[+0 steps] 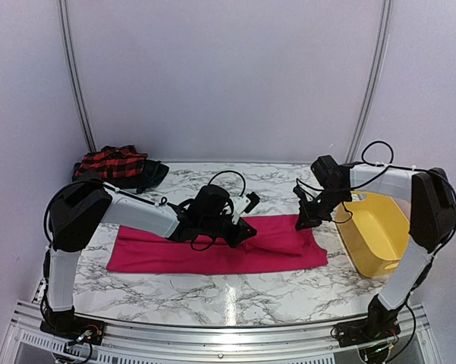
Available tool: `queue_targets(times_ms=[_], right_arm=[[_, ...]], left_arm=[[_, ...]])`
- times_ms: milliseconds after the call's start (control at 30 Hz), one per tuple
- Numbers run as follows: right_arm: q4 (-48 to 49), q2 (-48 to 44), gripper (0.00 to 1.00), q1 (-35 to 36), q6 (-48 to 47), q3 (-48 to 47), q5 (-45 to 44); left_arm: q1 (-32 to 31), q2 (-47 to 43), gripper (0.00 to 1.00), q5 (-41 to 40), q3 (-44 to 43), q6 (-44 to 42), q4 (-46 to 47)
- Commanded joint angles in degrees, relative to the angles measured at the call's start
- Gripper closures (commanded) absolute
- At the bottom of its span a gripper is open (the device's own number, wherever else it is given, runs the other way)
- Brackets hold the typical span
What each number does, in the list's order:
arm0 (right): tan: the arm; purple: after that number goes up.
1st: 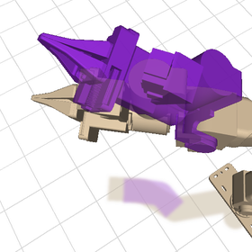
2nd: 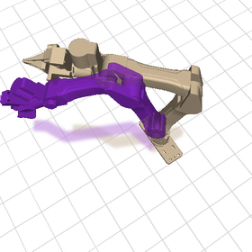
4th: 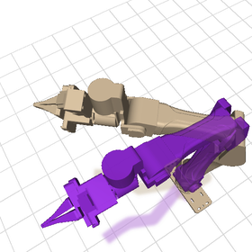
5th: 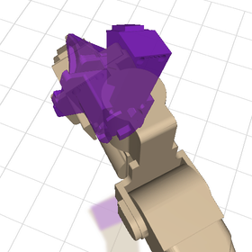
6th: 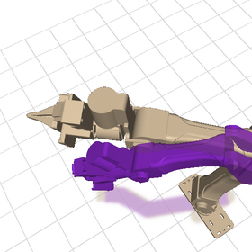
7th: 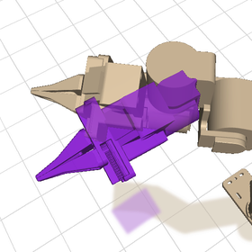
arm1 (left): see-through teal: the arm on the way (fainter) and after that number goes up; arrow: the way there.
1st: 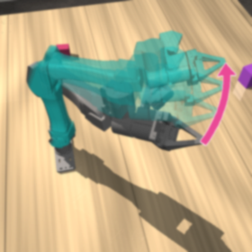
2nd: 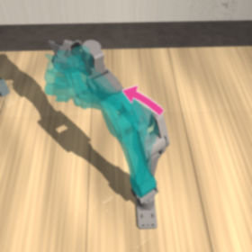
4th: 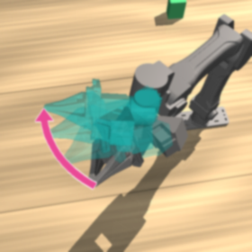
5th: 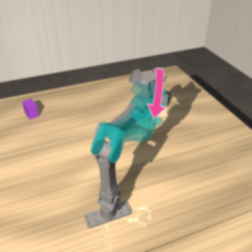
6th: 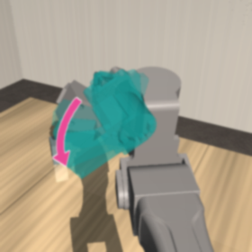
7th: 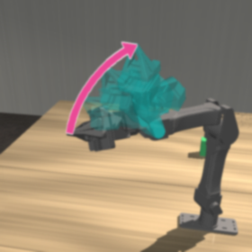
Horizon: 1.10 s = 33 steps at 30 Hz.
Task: Fold and stack the mixed laundry pile
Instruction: Adjust the rectangle-folded T-shirt at the center of the board, then rotate the rectangle-folded T-shirt at the center of the board.
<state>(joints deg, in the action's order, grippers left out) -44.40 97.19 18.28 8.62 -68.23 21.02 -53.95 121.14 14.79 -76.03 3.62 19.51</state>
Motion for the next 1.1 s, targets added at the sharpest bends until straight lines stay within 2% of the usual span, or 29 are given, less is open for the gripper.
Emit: queue_targets(times_ms=[0, 33, 67, 100, 133, 167, 200, 300, 400, 467, 533, 567, 633, 733, 800, 867, 933, 1067], right_arm=[[-0.3, 4.0, 0.99, -0.5, -2.2, -4.7, -6.3], [-0.5, 4.8, 0.93, -0.5, -2.3, -5.8, -7.0], [-0.8, 5.2, 0.84, -0.5, -2.3, -7.1, -7.7], [-1.4, 5.4, 0.77, -0.5, -2.3, -8.2, -8.5], [-2.4, 5.1, 0.72, -0.6, -2.3, -9.5, -9.2], [-3.5, 4.5, 0.7, -0.6, -2.6, -10.8, -9.8], [-4.8, 3.4, 0.69, -0.5, -2.7, -11.7, -9.9], [-6.3, -1.3, 0.66, -0.4, -2.0, -10.3, -7.7], [-5.6, -4.1, 0.66, 1.0, -0.4, -6.1, -4.7], [-3.9, -4.5, 0.66, 2.9, 1.5, -3.2, -3.0], [-1.3, -4.3, 0.66, 4.6, 4.1, -1.0, -1.6], [0.4, -4.2, 0.66, 5.6, 5.3, 0.1, -1.1], [3.2, -3.2, 0.66, 6.7, 7.4, 2.2, -0.7], [5.9, -0.3, 0.67, 6.7, 7.8, 4.7, -1.5], [7.2, 2.1, 0.67, 5.9, 7.0, 5.0, -2.7], [7.4, 5.4, 0.68, 3.8, 5.6, 4.1, -4.4], [7.7, 8.7, 0.68, 0.7, 3.7, 1.7, -5.5], [5.7, 17.7, 0.68, -3.9, -1.0, -9.2, -9.2]], left_arm=[[1.3, 0.7, 0.86, -3.7, -0.2, 4.2, 1.6], [1.6, 0.2, 0.83, -4.0, -0.1, 4.3, 1.6], [1.8, -0.6, 0.76, -4.9, 0.4, 4.5, 1.6], [2.0, -1.6, 0.62, -5.8, 0.9, 4.6, 1.6], [2.3, -3.4, 0.3, -6.9, 1.9, 4.8, 1.6], [2.7, -5.1, 0.09, -8.2, 2.8, 5.0, 1.6], [3.2, -6.8, 0.02, -8.9, 3.7, 5.5, 1.6], [5.8, -11.8, 0.01, -8.9, 6.3, 8.2, 1.6], [9.3, -16.0, 0.01, -12.0, 8.1, 15.7, 0.3], [12.7, -17.8, 0.01, -9.5, 9.2, 21.6, -0.5], [16.3, -18.7, 0.01, -3.0, 9.9, 22.9, -0.6], [17.0, -19.4, 0.01, -2.9, 10.8, 23.0, -0.6], [17.2, -22.1, 0.01, -9.3, 13.8, 22.1, -0.1], [17.8, -25.0, 0.01, -13.4, 16.3, 20.4, -1.3], [18.0, -26.2, 0.01, -16.1, 16.1, 19.8, -5.0], [18.2, -25.5, 0.01, -20.0, 13.1, 19.9, -13.2], [18.5, -23.6, 0.01, -20.1, 9.8, 18.0, -21.3], [18.5, -20.9, 0.01, -21.5, 7.4, 14.9, -32.4]])
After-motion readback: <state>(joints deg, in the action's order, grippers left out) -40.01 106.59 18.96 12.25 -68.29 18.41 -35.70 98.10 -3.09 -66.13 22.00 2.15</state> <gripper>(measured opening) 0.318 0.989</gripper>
